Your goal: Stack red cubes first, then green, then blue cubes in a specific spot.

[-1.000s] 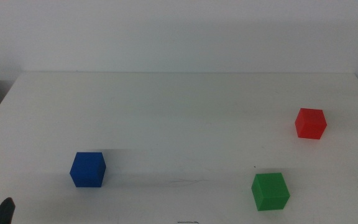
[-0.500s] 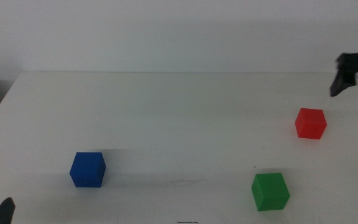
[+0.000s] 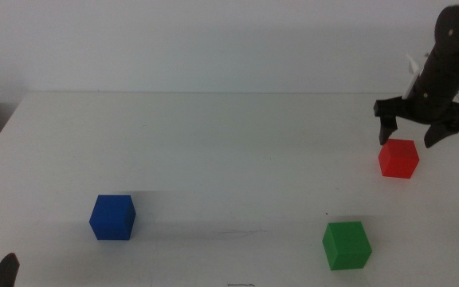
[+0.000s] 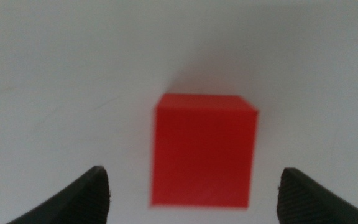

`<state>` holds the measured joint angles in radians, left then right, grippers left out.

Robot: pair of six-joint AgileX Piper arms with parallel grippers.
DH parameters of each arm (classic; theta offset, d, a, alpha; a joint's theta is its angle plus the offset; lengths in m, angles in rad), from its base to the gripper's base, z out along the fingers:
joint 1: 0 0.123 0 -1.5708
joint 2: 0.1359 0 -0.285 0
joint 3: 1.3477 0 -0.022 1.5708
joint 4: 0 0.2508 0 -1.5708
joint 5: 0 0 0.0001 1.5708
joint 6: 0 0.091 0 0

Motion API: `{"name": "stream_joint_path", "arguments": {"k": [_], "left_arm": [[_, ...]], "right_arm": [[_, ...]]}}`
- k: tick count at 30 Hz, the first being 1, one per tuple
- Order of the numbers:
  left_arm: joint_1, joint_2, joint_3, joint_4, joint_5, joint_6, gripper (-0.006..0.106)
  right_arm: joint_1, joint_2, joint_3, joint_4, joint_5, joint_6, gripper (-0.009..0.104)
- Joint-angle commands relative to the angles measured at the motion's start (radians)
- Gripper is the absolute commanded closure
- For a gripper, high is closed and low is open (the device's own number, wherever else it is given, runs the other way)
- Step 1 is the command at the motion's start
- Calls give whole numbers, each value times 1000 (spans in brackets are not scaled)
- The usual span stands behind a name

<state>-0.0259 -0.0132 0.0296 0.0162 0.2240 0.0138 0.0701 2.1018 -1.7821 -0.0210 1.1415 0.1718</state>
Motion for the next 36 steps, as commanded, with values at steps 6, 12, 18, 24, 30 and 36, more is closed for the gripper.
{"name": "stream_joint_path", "arguments": {"k": [6, 12, 18, 24, 30, 36], "left_arm": [[0, -21, -3, -11, -77, -7, 7], [0, -21, -3, -11, -77, -7, 7], [0, -21, -3, -11, -77, -7, 7], [0, -21, -3, -11, -77, -7, 7], [0, -21, -3, -11, -77, -7, 7], [0, -21, -3, -11, -77, -7, 7]], "right_arm": [[7, -3, -34, -71, -61, 66, 20], [10, 32, -33, -66, -72, 73, 38], [12, 38, -33, -68, -69, 72, 93], [131, -74, -32, -108, 39, 127, 96], [351, -111, -37, -114, 67, 276, 96], [539, -68, -38, -112, -1, 433, 96]]}}
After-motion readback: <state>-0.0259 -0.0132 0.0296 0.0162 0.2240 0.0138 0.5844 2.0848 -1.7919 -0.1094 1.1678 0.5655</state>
